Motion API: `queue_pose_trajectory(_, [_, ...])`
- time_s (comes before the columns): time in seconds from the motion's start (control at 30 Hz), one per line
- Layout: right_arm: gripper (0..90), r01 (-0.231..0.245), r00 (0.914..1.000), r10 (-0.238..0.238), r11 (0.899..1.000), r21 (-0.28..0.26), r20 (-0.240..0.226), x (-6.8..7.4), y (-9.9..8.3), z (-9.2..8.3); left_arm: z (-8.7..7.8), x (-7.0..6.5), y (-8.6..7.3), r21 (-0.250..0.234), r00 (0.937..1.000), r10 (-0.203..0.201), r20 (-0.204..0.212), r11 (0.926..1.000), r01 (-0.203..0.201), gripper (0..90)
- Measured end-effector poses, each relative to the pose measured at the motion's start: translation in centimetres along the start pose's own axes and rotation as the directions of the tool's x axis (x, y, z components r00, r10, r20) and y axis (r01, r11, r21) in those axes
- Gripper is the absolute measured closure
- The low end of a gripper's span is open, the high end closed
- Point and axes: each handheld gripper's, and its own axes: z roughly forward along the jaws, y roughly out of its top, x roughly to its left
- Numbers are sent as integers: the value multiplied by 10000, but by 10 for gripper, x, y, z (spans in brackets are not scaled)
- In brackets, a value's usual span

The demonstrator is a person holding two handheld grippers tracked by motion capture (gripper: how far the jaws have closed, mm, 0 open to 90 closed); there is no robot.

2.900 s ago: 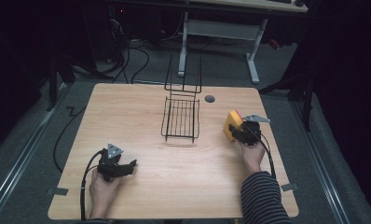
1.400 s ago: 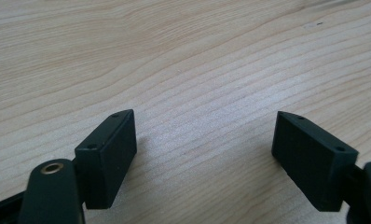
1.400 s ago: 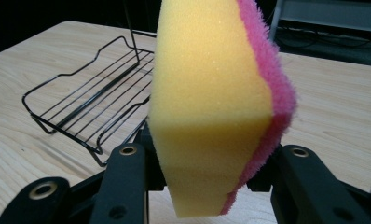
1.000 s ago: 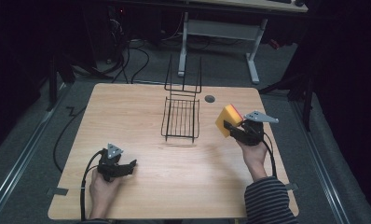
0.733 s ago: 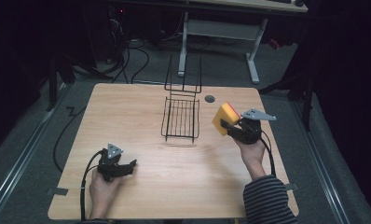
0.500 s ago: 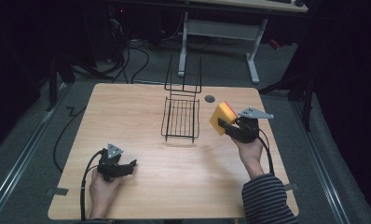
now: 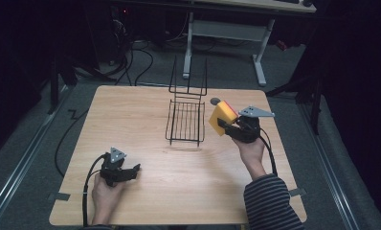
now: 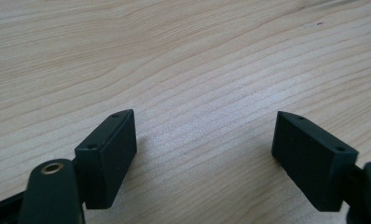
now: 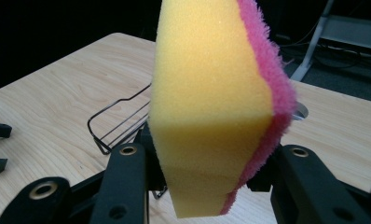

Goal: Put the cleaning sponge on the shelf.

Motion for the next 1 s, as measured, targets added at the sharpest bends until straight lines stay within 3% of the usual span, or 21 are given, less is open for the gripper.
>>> queue_pose_trajectory(1.0, [605,185,9993,-176,9995,246,-337,17,14,38,0,0,0,-23,10000,-16,-10,10000,16,225])
